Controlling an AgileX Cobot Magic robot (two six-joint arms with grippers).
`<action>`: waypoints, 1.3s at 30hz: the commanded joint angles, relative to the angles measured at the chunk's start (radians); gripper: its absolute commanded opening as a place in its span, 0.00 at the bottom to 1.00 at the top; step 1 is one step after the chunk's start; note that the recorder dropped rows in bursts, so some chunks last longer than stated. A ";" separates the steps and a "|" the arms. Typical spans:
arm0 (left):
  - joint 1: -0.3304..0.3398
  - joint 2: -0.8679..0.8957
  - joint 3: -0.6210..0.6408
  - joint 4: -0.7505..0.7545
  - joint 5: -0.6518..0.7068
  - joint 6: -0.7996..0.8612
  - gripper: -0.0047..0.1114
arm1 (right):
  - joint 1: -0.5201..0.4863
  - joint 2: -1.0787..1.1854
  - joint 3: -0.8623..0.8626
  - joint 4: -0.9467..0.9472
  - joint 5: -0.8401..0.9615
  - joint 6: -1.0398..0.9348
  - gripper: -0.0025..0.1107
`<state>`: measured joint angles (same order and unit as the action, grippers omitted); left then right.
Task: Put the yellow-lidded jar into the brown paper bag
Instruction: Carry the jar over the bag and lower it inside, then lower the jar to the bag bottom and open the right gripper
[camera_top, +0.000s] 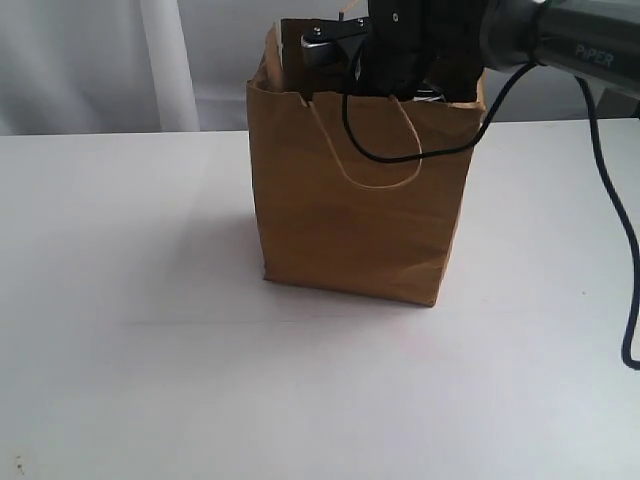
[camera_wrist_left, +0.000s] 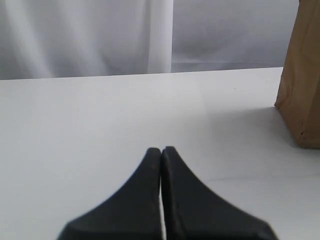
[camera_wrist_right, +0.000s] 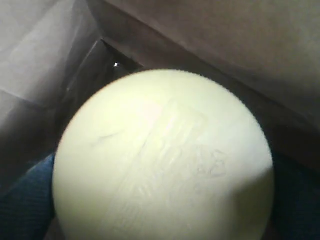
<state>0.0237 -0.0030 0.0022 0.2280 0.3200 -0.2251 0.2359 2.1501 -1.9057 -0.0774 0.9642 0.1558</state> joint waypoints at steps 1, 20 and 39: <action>-0.003 0.003 -0.002 -0.004 -0.010 -0.004 0.05 | -0.005 0.023 0.002 0.005 0.013 -0.009 0.02; -0.003 0.003 -0.002 -0.004 -0.010 -0.004 0.05 | -0.005 0.056 0.000 0.005 -0.007 -0.009 0.14; -0.003 0.003 -0.002 -0.004 -0.010 -0.004 0.05 | -0.005 0.056 0.000 0.005 -0.016 -0.009 0.75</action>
<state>0.0237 -0.0030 0.0022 0.2280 0.3200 -0.2251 0.2359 2.1714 -1.9152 -0.0774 0.9237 0.1531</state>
